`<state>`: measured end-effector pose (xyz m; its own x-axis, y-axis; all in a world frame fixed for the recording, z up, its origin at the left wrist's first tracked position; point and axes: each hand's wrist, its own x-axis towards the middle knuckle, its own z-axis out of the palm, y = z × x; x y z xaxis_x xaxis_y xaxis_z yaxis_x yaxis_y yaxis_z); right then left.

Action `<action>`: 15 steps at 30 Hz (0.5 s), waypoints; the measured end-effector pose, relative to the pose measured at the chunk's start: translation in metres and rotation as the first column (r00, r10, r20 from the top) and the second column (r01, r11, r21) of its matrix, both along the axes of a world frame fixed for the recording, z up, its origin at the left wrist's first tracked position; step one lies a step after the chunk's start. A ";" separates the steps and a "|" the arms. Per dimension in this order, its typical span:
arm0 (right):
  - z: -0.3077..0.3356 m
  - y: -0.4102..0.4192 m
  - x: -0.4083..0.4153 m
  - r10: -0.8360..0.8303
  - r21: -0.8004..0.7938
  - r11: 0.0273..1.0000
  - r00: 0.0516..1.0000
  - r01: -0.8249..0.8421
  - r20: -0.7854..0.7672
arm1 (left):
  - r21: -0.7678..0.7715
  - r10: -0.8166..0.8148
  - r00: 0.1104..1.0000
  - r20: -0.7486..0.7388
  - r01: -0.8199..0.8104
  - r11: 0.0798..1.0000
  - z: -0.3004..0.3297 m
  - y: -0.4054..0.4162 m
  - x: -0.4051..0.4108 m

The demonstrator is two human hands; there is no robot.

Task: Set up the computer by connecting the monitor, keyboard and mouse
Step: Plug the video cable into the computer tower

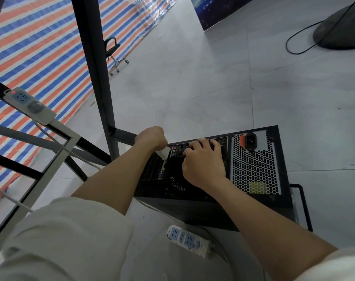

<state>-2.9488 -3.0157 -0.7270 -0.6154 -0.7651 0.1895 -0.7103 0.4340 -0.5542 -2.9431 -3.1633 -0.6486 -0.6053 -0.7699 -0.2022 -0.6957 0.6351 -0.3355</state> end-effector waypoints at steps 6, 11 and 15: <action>0.000 0.000 0.000 0.000 -0.003 1.000 1.000 0.000 -0.001 | -0.143 -0.100 0.942 -0.321 0.056 0.988 -0.011 0.001 0.035; 0.000 -0.001 0.000 -0.004 0.011 1.000 1.000 0.004 -0.009 | -0.349 -0.366 0.716 -0.594 0.181 0.920 -0.017 0.013 0.082; -0.001 -0.001 0.000 -0.012 0.017 1.000 1.000 0.013 -0.012 | -0.283 -0.238 0.751 -0.616 0.071 0.957 -0.016 0.023 0.079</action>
<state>-2.9485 -3.0163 -0.7276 -0.6227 -0.7606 0.1840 -0.7113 0.4522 -0.5381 -2.8643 -3.1399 -0.6646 -0.6418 -0.6268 0.4419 -0.6979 0.7162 0.0024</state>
